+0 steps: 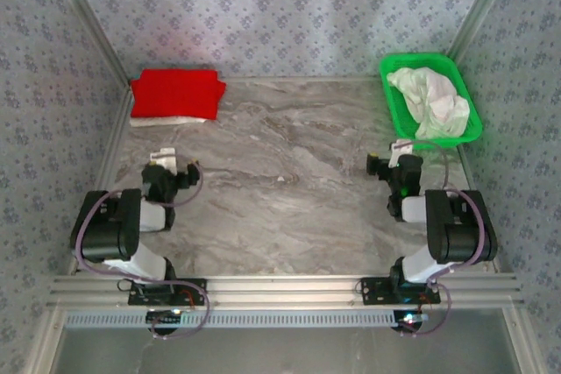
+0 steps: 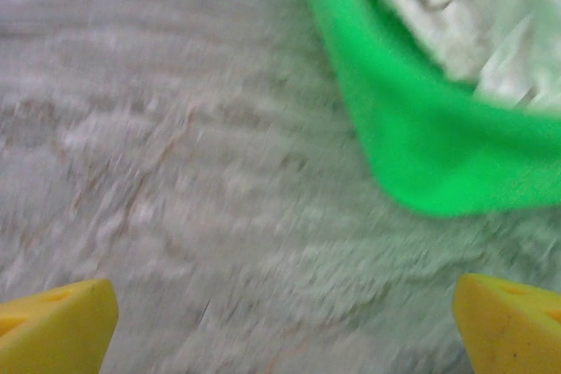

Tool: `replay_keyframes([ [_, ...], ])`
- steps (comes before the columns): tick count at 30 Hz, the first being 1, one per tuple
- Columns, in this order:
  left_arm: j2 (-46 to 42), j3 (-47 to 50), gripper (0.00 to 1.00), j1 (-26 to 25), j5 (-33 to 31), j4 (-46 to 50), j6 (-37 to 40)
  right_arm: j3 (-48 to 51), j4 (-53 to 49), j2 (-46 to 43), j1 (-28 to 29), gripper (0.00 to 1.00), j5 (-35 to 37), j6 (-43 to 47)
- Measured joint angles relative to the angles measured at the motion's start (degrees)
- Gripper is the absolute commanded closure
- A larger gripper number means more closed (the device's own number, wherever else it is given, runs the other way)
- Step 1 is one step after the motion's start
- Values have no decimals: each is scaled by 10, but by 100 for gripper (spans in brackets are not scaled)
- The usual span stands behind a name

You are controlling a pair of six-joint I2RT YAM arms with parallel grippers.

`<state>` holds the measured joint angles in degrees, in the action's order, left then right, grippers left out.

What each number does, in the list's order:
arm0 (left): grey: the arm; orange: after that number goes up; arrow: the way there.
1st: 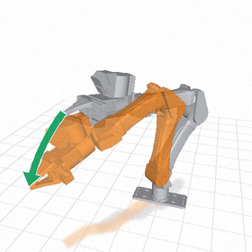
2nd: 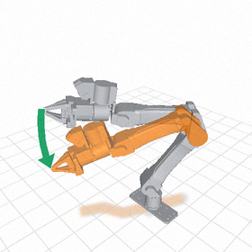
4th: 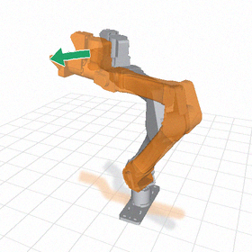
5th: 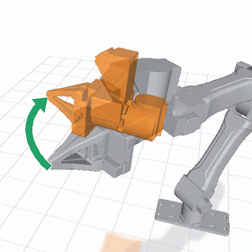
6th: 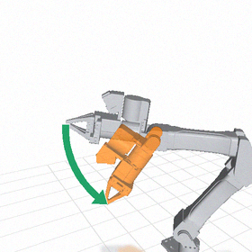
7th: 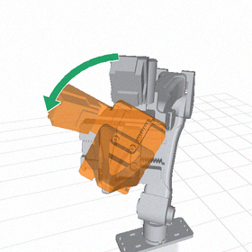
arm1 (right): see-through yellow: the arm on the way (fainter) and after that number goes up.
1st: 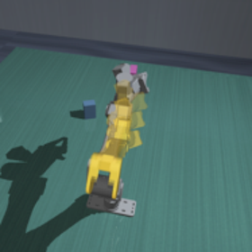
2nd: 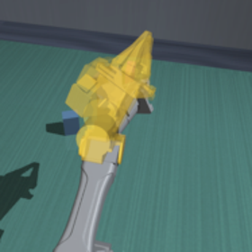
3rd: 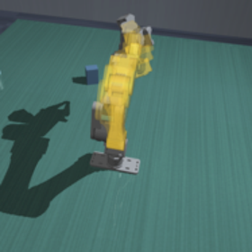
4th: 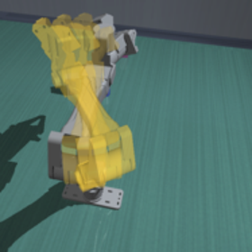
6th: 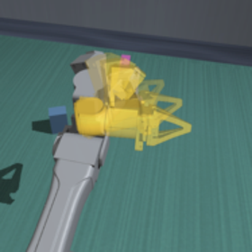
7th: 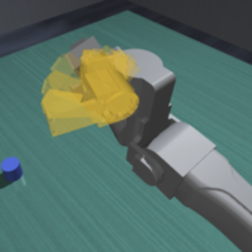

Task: Fold and stack the t-shirts

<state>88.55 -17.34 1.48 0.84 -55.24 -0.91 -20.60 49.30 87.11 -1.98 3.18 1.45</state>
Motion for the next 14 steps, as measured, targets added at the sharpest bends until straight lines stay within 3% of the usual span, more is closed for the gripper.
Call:
replay_keyframes([
  [4,0,-62,2,3,-5,31,-2,-10,-3,0,2,0,0,-1],
  [14,0,-64,2,3,-14,77,-2,-10,-15,0,3,0,-16,-1],
])
